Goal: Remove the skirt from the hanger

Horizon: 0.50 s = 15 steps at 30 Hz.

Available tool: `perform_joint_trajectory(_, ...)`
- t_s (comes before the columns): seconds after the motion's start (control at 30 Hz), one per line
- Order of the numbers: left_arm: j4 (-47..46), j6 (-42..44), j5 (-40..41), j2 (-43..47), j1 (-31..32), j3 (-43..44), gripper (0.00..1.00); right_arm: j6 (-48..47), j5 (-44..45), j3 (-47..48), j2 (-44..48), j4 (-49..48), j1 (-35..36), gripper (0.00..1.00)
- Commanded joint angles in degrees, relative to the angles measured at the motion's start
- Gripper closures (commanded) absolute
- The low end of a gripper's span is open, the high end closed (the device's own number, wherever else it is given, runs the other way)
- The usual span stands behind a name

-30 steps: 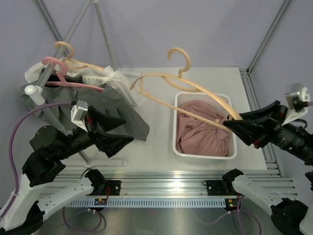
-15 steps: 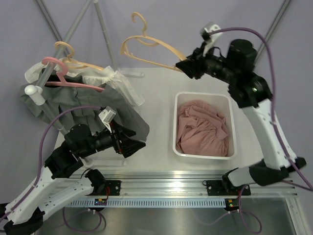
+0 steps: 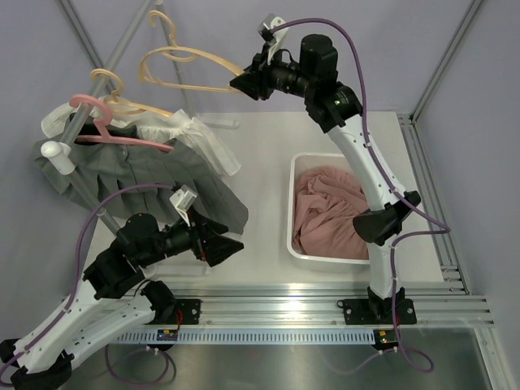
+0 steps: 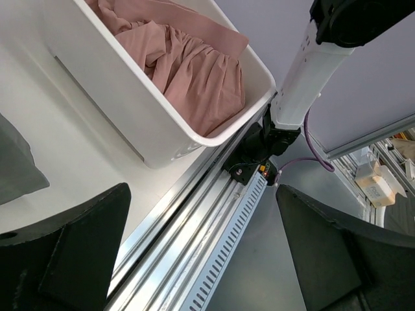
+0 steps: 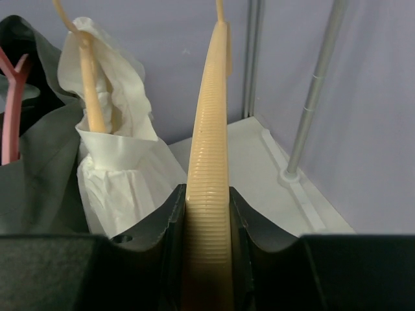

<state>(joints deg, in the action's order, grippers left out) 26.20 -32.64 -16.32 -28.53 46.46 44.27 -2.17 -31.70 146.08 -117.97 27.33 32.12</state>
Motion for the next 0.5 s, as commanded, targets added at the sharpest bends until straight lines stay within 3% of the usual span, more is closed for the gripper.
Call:
perform_joint_trajectory(0.0,-4.9,-1.4,-1.9,0.9,0.0,-1.6,0.01,0.4,-2.3,2.6,-1.9,-8.3,2.9,1.0)
perform_joint_trajectory(0.47,-5.4,-2.7,-2.0,3.7,0.1,-4.5,0.01,7.3,-7.6,8.5,-10.0,-19.0,5.7,1.0)
